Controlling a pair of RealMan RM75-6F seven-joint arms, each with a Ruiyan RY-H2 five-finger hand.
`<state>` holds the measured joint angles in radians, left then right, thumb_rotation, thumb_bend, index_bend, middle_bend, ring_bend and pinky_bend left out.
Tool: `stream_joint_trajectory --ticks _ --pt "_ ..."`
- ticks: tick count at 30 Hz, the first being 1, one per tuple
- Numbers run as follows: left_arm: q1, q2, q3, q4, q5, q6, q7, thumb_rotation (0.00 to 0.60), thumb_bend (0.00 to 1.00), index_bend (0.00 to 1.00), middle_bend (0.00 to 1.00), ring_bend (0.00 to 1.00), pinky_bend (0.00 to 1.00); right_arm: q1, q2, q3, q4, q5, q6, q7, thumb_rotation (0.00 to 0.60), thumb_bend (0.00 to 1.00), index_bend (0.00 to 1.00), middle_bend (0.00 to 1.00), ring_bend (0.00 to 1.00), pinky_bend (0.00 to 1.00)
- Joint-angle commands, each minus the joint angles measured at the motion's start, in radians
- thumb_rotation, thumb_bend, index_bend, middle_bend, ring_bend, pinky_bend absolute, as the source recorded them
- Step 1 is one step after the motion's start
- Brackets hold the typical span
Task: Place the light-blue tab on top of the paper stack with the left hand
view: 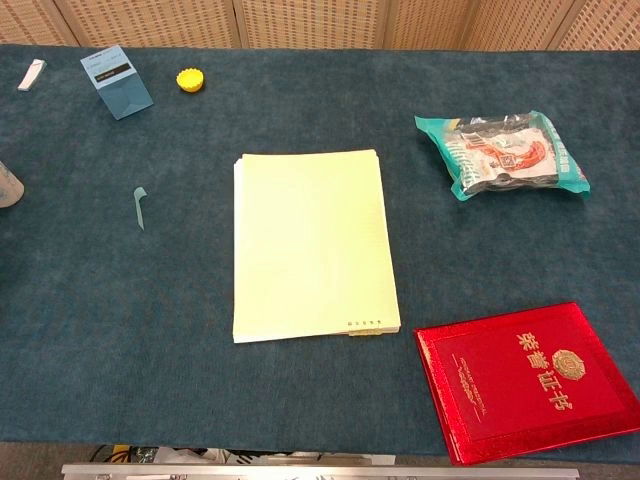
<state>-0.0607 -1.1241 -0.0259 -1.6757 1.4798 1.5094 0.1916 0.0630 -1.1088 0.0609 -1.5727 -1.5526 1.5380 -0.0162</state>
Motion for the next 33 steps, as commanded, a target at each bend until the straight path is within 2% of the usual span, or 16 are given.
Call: stream_joint_trajectory --ticks 1,10,13,16,20,26,31,33 --pt "0.0 0.001 0.001 -0.001 0.002 -0.001 0.003 0.6 0.35 0.19 0.25 0.24 0.22 0.001 0.0 0.001 0.0 -0.001 0.001 0.001 0.6 0.21 0.24 0.38 0.39 0.51" --pt "-0.014 0.017 0.014 0.006 0.056 -0.01 -0.019 0.6 0.35 0.19 0.25 0.24 0.23 0.002 0.017 0.008 -0.01 -0.01 0.013 0.008 0.6 0.21 0.24 0.38 0.39 0.51" --pt "-0.031 0.033 0.014 -0.002 0.069 -0.031 -0.01 0.6 0.35 0.19 0.3 0.27 0.25 0.006 0.028 0.015 -0.023 -0.016 0.02 -0.004 0.6 0.21 0.24 0.38 0.39 0.51" --pt "-0.052 0.046 0.015 -0.008 0.085 -0.057 -0.009 0.6 0.35 0.19 0.37 0.37 0.33 0.012 0.042 0.024 -0.042 -0.018 0.021 -0.014 0.6 0.21 0.24 0.38 0.39 0.51" --pt "-0.087 0.063 0.018 -0.01 0.118 -0.094 -0.032 0.6 0.35 0.19 0.39 0.38 0.39 0.023 0.063 0.034 -0.07 -0.015 0.012 -0.028 0.6 0.21 0.24 0.38 0.39 0.51" --pt "-0.165 0.079 0.017 0.019 0.179 -0.171 -0.087 0.6 0.35 0.19 0.46 0.45 0.5 0.036 0.09 0.042 -0.108 -0.013 -0.003 -0.042 0.6 0.21 0.24 0.38 0.39 0.51" --pt "-0.266 0.076 0.013 0.074 0.226 -0.279 -0.157 0.6 0.35 0.21 0.58 0.59 0.68 0.038 0.101 0.041 -0.124 -0.009 -0.009 -0.043 0.6 0.21 0.24 0.38 0.39 0.51" --pt "-0.306 0.066 0.012 0.105 0.244 -0.318 -0.19 0.6 0.35 0.25 0.7 0.71 0.8 0.036 0.105 0.037 -0.128 -0.01 -0.01 -0.044 0.6 0.21 0.24 0.38 0.39 0.51"
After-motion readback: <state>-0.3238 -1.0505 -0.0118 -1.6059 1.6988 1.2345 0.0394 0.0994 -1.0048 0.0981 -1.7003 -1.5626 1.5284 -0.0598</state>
